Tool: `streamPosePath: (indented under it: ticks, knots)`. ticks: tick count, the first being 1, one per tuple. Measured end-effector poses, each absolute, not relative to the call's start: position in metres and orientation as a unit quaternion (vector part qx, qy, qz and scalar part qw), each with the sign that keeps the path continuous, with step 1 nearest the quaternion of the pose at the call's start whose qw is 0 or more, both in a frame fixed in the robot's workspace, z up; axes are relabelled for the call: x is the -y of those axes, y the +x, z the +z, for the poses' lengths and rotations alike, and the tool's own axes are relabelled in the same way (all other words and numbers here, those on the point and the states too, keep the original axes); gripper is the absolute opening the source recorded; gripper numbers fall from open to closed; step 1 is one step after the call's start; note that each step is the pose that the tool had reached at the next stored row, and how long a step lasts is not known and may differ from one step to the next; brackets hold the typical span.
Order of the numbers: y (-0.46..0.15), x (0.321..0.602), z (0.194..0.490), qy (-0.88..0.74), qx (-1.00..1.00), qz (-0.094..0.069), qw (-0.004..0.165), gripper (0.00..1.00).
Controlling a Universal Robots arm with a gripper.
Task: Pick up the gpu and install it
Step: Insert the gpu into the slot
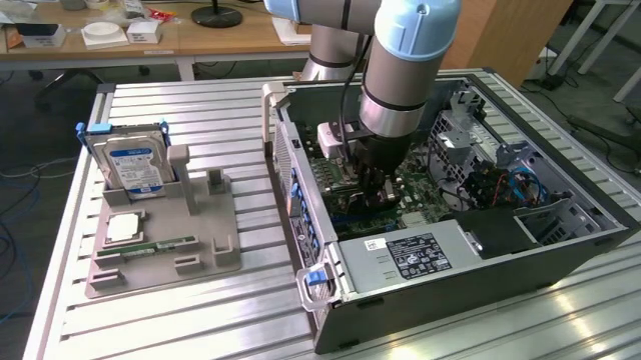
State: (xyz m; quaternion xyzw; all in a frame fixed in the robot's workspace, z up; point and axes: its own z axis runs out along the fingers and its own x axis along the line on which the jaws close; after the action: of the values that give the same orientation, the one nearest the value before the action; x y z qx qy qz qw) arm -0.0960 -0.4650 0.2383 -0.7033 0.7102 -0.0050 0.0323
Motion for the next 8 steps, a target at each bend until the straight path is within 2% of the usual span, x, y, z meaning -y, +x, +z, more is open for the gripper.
streamPosePath:
  ticks: [8]
  knots:
    - [-0.096,0.465,0.2383,-0.703,-0.71,-0.005,0.032,0.26]
